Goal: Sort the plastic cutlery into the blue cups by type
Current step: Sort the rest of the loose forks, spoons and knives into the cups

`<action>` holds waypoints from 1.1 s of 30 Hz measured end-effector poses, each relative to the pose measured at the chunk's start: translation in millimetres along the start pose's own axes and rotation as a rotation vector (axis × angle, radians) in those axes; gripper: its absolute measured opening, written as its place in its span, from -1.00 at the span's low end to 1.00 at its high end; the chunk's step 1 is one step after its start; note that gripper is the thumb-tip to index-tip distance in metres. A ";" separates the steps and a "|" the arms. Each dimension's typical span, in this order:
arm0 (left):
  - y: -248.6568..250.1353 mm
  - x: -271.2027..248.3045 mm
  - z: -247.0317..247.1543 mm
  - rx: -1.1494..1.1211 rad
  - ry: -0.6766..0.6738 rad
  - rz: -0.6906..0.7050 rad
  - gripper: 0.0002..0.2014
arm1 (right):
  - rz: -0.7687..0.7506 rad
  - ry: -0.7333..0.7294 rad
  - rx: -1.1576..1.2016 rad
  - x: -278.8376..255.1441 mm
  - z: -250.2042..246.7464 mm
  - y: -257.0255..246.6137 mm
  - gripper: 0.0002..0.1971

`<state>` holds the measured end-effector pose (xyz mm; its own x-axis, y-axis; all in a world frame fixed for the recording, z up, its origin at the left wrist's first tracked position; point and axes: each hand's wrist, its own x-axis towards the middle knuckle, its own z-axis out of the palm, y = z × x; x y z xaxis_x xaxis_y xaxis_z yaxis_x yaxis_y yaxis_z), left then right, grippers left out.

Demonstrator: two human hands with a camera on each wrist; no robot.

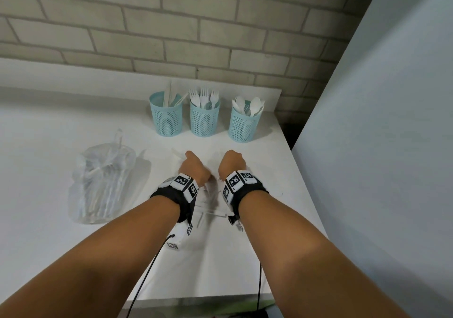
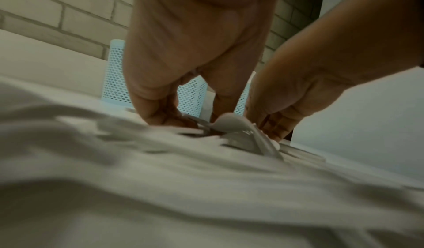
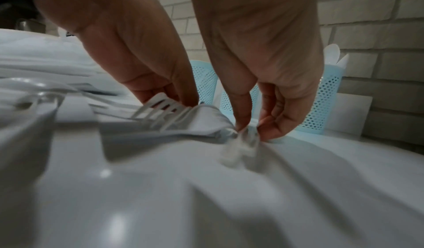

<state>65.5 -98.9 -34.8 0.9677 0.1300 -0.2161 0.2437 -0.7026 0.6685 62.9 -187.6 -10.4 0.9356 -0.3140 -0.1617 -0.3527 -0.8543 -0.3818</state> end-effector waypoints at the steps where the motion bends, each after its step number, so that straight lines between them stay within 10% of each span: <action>1: 1.8 1.3 0.1 -0.020 0.016 -0.013 -0.48 | 0.005 0.005 0.023 3.8 0.7 -1.4 -0.75; 8: 2.8 21.7 -4.4 -0.199 -0.033 -0.150 -0.87 | -0.043 -0.131 0.131 22.9 5.6 -11.0 -0.82; 18: -4.1 31.0 -10.1 -0.673 -0.226 -0.187 -0.75 | -0.154 -0.399 0.178 41.5 -3.1 -13.2 -0.72; 33: 3.8 31.9 -47.4 -0.923 -0.256 -0.027 -0.80 | -0.034 -0.524 1.031 48.2 -37.6 -27.9 -0.71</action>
<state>100.3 -64.2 -5.4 0.9443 -0.0953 -0.3151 0.3261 0.1414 0.9347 118.5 -194.4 26.7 0.9075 0.1193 -0.4029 -0.4011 -0.0396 -0.9152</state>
